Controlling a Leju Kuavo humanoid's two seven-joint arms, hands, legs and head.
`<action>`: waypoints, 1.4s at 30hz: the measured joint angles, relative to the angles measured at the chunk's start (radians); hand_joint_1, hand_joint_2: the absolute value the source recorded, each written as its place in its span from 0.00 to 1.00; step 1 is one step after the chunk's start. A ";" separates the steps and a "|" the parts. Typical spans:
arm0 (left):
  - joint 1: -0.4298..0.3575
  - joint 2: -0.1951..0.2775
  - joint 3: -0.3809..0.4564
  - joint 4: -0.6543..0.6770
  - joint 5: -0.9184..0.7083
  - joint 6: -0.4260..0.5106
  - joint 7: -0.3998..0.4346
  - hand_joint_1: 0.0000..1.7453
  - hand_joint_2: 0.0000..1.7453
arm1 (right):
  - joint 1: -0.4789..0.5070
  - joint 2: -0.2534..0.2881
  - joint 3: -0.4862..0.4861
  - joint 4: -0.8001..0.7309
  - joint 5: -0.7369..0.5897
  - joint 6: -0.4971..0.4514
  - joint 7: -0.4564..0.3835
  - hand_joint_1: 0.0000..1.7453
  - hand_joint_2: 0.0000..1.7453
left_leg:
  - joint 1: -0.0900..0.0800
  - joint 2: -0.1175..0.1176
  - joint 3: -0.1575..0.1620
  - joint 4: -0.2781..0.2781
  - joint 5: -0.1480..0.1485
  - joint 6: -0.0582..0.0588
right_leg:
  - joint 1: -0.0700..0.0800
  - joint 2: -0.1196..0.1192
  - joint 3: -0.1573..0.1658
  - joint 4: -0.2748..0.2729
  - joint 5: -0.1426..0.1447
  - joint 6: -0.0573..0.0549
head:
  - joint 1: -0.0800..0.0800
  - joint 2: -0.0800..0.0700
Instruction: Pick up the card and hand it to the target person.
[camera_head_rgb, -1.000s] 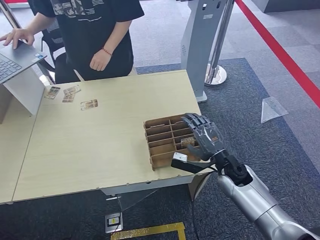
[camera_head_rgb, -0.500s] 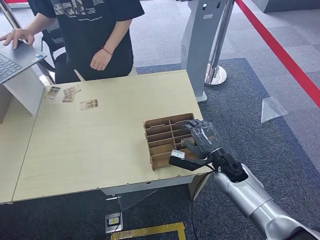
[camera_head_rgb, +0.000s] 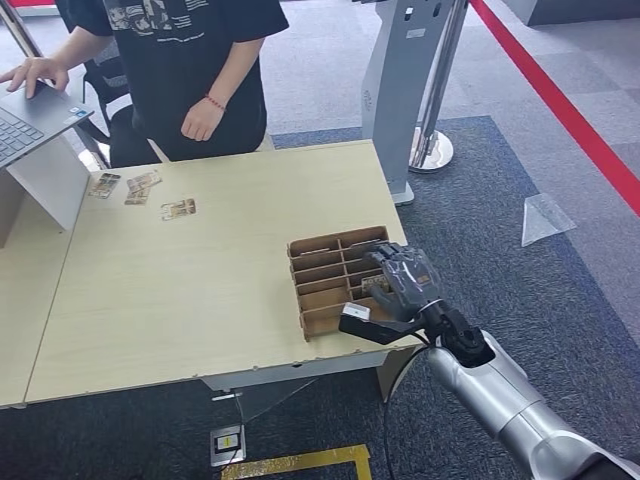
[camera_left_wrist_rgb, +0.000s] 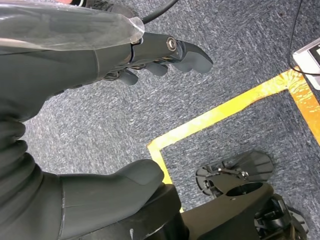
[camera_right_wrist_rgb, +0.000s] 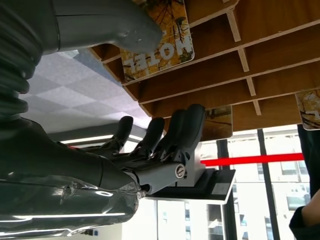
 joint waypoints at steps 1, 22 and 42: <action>0.000 0.000 0.000 0.000 0.000 0.000 0.000 0.00 1.00 | 0.000 0.000 0.000 0.001 0.000 0.000 0.000 0.42 1.00 | 0.000 0.000 0.000 0.000 0.000 0.000 | 0.000 0.000 0.000 0.000 0.000 0.000 | 0.000 0.000; 0.000 0.000 0.000 0.000 0.006 0.007 -0.005 0.00 1.00 | 0.001 0.000 0.000 0.021 -0.003 0.006 0.002 0.56 1.00 | 0.000 0.000 0.000 0.000 0.000 0.000 | 0.000 0.000 0.000 0.000 0.000 0.000 | 0.000 0.000; 0.001 0.001 0.000 0.000 0.007 0.010 -0.007 0.00 1.00 | 0.002 0.000 0.000 0.021 0.007 0.007 0.011 0.93 1.00 | 0.000 0.000 0.001 0.000 0.000 0.000 | 0.000 0.000 0.000 0.000 0.000 0.000 | 0.000 0.000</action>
